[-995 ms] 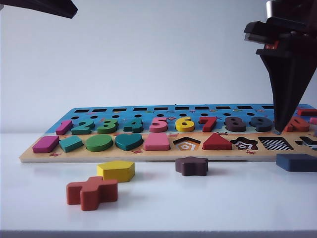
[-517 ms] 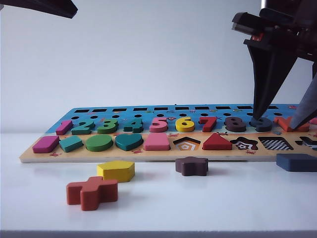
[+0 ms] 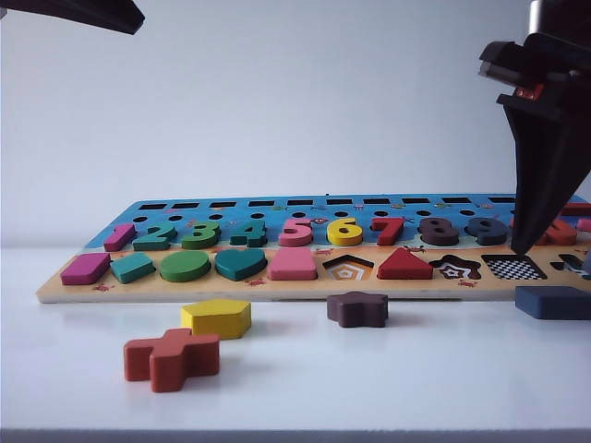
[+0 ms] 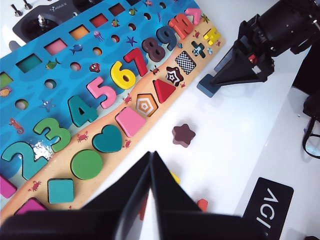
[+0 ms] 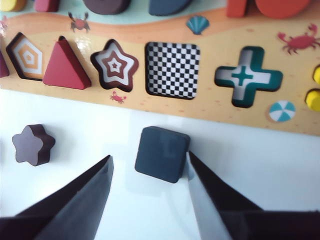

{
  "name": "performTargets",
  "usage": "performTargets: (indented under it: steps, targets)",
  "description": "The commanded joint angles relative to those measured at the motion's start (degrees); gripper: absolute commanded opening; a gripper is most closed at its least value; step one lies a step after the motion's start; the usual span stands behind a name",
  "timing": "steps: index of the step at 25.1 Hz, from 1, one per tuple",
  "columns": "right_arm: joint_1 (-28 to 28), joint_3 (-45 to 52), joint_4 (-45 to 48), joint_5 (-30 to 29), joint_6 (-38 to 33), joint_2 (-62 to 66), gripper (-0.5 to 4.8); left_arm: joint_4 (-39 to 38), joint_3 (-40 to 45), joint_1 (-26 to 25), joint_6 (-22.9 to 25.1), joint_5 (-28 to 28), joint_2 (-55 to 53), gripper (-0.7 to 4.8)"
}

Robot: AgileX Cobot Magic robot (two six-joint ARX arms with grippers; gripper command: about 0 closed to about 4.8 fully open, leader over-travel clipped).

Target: Insert the cube into the slot.

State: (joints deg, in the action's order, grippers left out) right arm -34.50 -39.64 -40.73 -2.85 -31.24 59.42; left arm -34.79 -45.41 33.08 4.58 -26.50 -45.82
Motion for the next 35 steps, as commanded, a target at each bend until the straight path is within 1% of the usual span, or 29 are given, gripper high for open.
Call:
performTargets:
  steps: [1,4,7,12,15,17,20,24,28,30,34,35]
  targets:
    - [0.22,0.2,0.9,-0.2,0.24,-1.66,2.72,0.63,-0.2,-0.07,-0.07,-0.26,-0.02,0.1]
    - [1.42,0.22,2.97,-0.96,1.77,-6.32,2.71,0.63,-0.2,-0.07,-0.07,-0.26,-0.02,0.1]
    - [4.24,0.92,4.0,-2.51,4.46,-9.64,2.71,0.63,-0.2,-0.07,-0.07,-0.26,-0.02,0.1]
    - [8.5,4.42,6.14,-6.71,7.63,-16.44,2.71,0.63,-0.2,-0.07,-0.07,-0.26,-0.02,0.1]
    - [9.49,6.84,7.5,-7.89,9.09,-21.22,2.7,0.63,-0.2,-0.07,-0.07,-0.26,-0.02,0.1]
    - [9.6,9.33,7.72,-7.91,10.36,-26.69,2.7,0.63,-0.2,-0.07,-0.07,-0.26,-0.02,0.1]
    - [10.34,11.28,7.74,-8.13,10.36,-30.08,2.7,0.63,-0.2,-0.07,-0.07,-0.26,-0.02,0.1]
    - [12.81,15.06,8.74,-8.79,10.32,-35.32,2.69,0.63,-0.2,-0.07,-0.04,-0.26,-0.02,0.1]
    - [15.45,18.4,14.73,-9.62,10.27,-41.88,2.7,0.63,-0.2,-0.09,0.33,-0.24,-0.02,0.1]
    - [16.74,19.23,15.87,-9.68,10.29,-44.13,2.69,0.63,-0.2,-0.17,0.57,0.22,0.0,0.1]
    - [17.7,21.4,18.99,-9.51,10.27,-46.31,2.69,0.63,-0.2,-0.52,0.57,1.25,0.09,0.1]
    - [17.84,22.21,20.13,-9.27,10.14,-46.88,2.62,0.63,-0.2,-0.68,0.57,1.33,0.09,0.1]
